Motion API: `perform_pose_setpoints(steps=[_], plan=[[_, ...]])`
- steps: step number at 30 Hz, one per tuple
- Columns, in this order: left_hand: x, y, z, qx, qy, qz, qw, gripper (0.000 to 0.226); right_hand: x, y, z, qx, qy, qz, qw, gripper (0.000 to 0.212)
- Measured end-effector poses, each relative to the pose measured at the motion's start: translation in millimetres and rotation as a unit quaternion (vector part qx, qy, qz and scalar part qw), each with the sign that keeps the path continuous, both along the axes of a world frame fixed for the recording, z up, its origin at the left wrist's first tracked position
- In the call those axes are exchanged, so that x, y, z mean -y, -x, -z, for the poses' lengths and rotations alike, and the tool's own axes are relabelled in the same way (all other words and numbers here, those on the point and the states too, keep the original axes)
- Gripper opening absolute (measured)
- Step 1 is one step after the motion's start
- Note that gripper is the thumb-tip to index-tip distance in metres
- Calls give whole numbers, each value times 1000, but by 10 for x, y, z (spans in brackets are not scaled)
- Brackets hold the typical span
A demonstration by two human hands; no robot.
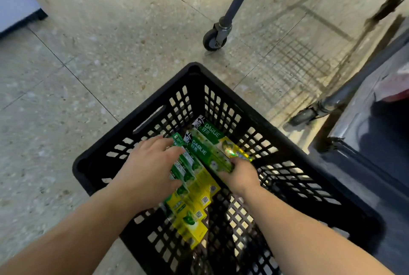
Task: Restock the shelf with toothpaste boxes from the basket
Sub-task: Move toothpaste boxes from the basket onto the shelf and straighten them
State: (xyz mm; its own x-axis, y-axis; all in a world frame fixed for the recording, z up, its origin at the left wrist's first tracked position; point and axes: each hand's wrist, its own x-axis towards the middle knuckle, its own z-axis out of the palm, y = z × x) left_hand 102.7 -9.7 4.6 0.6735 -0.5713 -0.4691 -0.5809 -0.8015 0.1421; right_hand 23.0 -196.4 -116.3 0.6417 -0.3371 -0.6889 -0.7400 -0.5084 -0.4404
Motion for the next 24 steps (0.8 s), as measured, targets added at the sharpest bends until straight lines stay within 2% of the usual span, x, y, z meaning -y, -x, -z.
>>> perform_pose_setpoints(steps=[5,11,14,19,24], plan=[[137,101,-852,7,10,5,1000,73,219,176,-1186,51,25,-94,994,38],[355,332,-2269,34,50,36,998,71,548,617,-2901,95,46,-140,985,48],[516,513,-3085,36,65,66,995,73,704,947,-3810,129,74,-117,982,40],[858,961,-4565,77,107,163,978,74,911,1673,-5364,175,96,-33,979,43],[1345,1495,-5834,155,138,300,931,83,1257,2733,-6802,201,175,35,963,44]])
